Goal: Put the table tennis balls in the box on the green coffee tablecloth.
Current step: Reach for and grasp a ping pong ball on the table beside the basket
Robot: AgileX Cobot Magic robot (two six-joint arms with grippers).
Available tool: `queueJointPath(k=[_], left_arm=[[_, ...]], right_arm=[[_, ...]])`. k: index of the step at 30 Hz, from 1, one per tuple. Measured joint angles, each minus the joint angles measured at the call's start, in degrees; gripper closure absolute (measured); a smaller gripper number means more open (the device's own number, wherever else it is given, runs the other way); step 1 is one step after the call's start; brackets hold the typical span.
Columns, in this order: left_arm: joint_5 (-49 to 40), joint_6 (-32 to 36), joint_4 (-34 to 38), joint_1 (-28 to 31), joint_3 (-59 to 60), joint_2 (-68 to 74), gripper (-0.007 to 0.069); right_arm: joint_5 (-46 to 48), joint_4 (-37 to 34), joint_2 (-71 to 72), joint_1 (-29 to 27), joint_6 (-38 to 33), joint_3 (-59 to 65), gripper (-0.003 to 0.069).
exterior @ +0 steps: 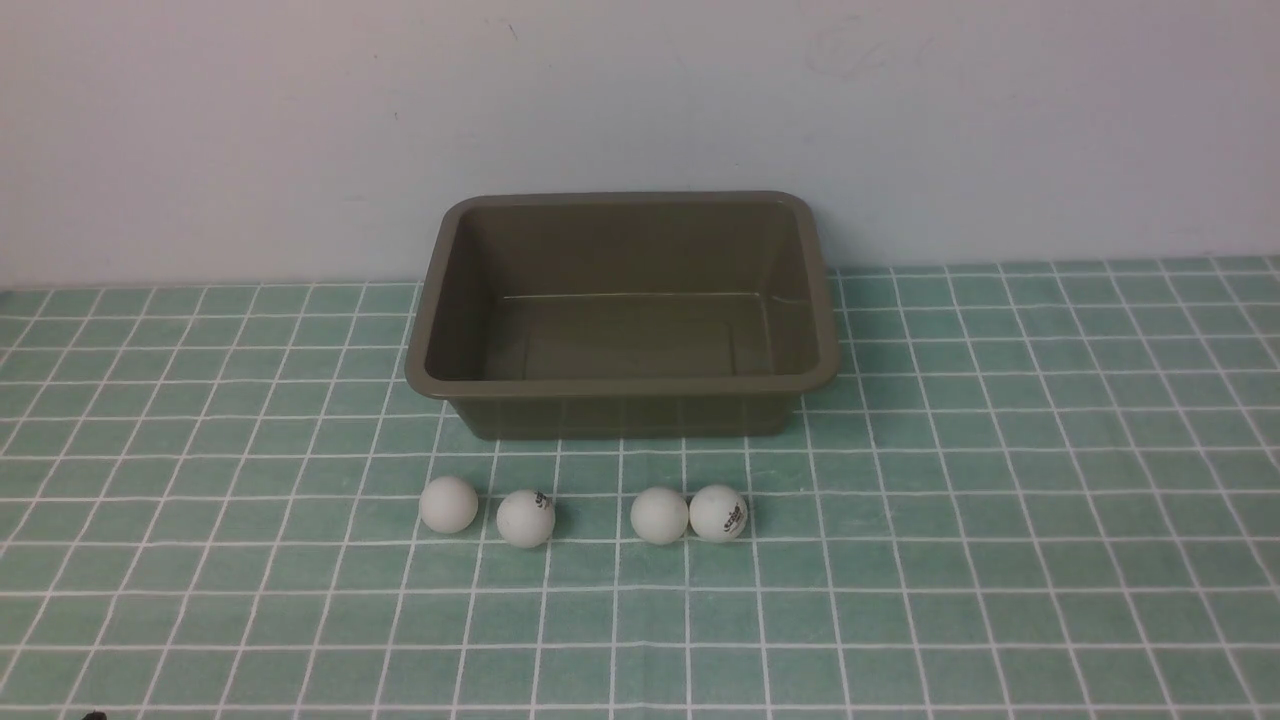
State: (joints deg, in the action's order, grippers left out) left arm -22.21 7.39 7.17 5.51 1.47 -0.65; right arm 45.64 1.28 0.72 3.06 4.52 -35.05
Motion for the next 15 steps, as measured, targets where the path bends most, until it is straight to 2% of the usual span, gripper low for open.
queueJointPath(k=[15], left_arm=[[0.00, 0.00, 0.00, 0.00, 0.00, 0.00, 0.0178]], right_arm=[[1.54, -1.28, 0.05, 0.00, 0.26, -0.09, 0.0332]])
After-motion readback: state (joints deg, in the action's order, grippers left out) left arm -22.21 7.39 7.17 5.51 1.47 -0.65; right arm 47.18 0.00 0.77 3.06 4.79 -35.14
